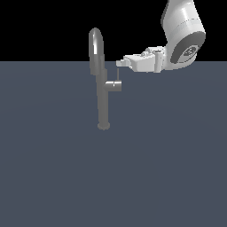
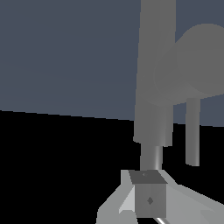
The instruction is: Turn on the faucet by rotating a designated handle.
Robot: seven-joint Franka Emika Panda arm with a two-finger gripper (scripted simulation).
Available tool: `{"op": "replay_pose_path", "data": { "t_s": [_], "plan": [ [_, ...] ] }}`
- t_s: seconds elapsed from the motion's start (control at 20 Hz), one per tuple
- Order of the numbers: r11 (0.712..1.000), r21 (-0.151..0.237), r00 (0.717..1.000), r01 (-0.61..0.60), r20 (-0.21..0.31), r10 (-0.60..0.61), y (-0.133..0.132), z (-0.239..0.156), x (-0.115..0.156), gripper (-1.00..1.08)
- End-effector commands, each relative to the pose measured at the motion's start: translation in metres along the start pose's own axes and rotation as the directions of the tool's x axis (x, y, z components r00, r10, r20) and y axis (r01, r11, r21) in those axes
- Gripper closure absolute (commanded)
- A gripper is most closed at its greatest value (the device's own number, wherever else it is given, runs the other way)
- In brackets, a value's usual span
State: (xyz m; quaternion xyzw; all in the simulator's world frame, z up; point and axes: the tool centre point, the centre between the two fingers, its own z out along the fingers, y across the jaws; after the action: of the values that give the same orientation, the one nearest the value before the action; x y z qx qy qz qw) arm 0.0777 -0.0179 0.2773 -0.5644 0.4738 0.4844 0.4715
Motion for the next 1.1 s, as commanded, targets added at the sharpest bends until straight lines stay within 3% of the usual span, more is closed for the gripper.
{"op": "replay_pose_path", "data": {
  "t_s": [0.0, 0.35, 1.05],
  "plan": [
    [0.999, 0.032, 0.999, -0.033, 0.034, 0.032, -0.003, 0.001, 0.011, 1.08],
    [0.994, 0.077, 0.993, -0.084, 0.087, 0.077, -0.006, 0.003, 0.029, 1.08],
    [0.994, 0.076, 0.993, -0.083, 0.086, 0.076, 0.003, 0.004, 0.024, 1.08]
  ]
}}
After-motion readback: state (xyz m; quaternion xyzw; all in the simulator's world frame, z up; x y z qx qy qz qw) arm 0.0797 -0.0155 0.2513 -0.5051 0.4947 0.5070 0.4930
